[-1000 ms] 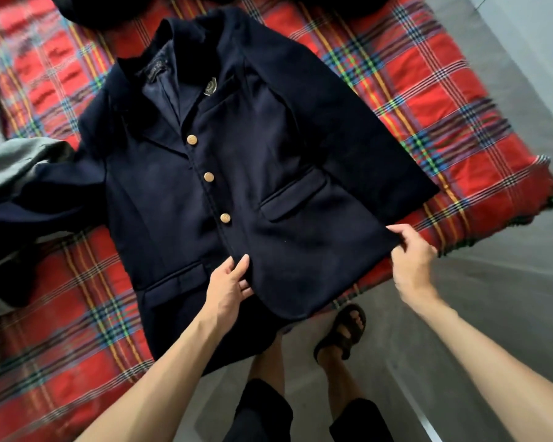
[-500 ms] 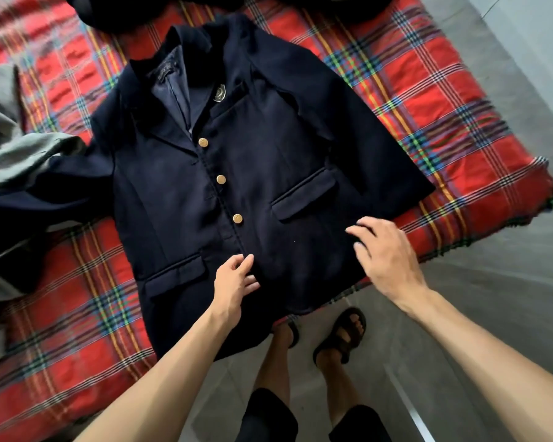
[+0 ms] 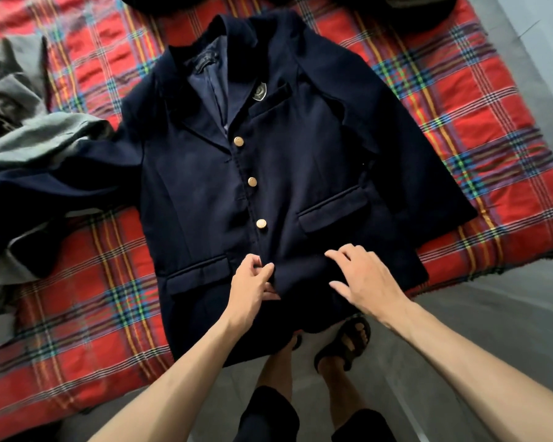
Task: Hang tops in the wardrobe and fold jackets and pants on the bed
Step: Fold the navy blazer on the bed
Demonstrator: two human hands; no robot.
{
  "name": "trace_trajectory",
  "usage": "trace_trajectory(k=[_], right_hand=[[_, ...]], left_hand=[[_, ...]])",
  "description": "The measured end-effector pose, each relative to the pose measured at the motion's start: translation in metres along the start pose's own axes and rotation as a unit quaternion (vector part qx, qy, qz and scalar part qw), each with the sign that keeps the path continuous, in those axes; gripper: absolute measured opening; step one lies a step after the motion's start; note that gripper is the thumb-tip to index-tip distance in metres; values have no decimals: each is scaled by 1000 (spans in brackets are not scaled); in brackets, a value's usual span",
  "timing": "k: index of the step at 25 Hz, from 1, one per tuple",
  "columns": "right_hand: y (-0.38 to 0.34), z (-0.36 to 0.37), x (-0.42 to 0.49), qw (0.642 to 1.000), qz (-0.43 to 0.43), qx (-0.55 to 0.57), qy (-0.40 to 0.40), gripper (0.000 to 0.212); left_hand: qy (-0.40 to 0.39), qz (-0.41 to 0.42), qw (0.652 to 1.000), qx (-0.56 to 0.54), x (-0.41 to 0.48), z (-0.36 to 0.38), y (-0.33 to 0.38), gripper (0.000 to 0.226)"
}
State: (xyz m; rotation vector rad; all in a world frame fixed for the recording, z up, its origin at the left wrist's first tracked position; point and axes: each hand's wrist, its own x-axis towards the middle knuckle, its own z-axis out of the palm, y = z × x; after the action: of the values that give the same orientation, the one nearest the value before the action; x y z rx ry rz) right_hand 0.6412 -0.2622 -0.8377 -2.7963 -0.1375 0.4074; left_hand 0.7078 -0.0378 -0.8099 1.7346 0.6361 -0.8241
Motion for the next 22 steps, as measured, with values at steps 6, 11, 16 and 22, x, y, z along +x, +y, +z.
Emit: trace_trajectory(k=[6, 11, 16, 22], right_hand=[[2, -28, 46, 991, 25, 36, 125, 38], [3, -37, 112, 996, 74, 19, 37, 50], [6, -69, 152, 995, 50, 22, 86, 25], [29, -88, 254, 990, -54, -108, 77, 61]], left_hand=[[30, 7, 999, -35, 27, -15, 30, 20], [86, 49, 994, -35, 107, -24, 121, 24], [178, 74, 968, 163, 109, -33, 129, 10], [188, 390, 743, 511, 154, -10, 157, 74]])
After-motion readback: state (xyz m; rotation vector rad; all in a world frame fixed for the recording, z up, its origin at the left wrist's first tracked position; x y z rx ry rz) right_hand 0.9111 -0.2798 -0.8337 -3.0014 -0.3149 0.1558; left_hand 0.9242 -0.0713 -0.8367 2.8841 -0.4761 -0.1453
